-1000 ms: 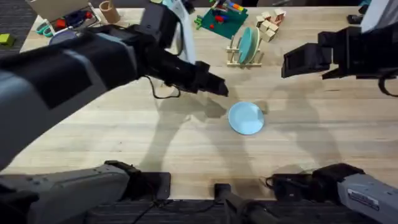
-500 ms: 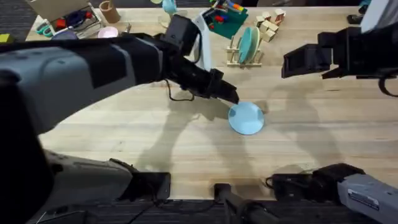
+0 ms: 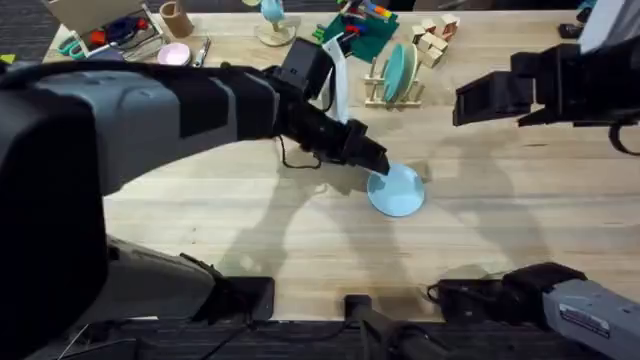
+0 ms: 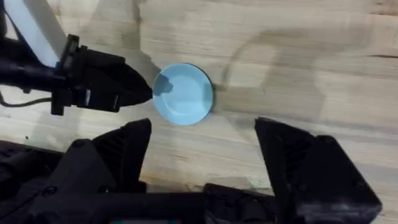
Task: Pick up the plates from the table one by one and place each into a slot on the dish rack.
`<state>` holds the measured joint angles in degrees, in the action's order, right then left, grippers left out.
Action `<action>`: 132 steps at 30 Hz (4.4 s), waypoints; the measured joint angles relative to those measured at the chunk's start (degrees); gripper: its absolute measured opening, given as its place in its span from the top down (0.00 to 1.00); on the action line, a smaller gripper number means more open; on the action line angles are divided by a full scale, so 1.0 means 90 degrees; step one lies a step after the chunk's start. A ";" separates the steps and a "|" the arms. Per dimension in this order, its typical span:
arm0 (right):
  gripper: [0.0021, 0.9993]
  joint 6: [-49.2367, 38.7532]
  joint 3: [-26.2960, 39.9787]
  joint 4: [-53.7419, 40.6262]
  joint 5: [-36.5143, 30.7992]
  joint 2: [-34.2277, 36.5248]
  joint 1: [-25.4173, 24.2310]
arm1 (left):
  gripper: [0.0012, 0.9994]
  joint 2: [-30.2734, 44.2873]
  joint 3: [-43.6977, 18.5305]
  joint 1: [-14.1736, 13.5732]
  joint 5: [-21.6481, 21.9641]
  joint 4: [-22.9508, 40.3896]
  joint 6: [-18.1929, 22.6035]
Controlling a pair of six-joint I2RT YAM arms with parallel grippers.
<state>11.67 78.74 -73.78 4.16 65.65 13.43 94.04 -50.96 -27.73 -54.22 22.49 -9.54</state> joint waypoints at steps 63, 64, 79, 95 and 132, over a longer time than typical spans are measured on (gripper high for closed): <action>0.01 -0.0018 0.0000 0.0000 0.0001 0.0000 0.0000 | 0.96 0.0950 0.0638 -0.0168 0.0297 -0.1631 -0.1110; 0.01 -0.0018 0.0000 -0.0002 -0.0002 0.0000 0.0000 | 0.96 0.0950 0.0636 -0.0168 0.0301 -0.1631 -0.1113; 0.00 0.0135 0.0000 -0.0058 0.0001 -0.0009 0.0000 | 0.96 0.0950 0.0634 -0.0180 0.0318 -0.1643 -0.1135; 0.00 0.1039 -0.2060 0.0547 0.0450 -0.2255 -0.0002 | 0.96 0.0950 0.0631 -0.0230 0.0357 -0.1696 -0.1137; 0.00 0.2859 -0.5233 0.2450 0.1978 -0.3174 0.0000 | 0.96 0.0950 0.0614 -0.0321 0.0456 -0.1769 -0.1159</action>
<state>37.39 31.64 -51.73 21.96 37.08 13.43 102.59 -45.43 -30.61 -50.11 6.57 -19.97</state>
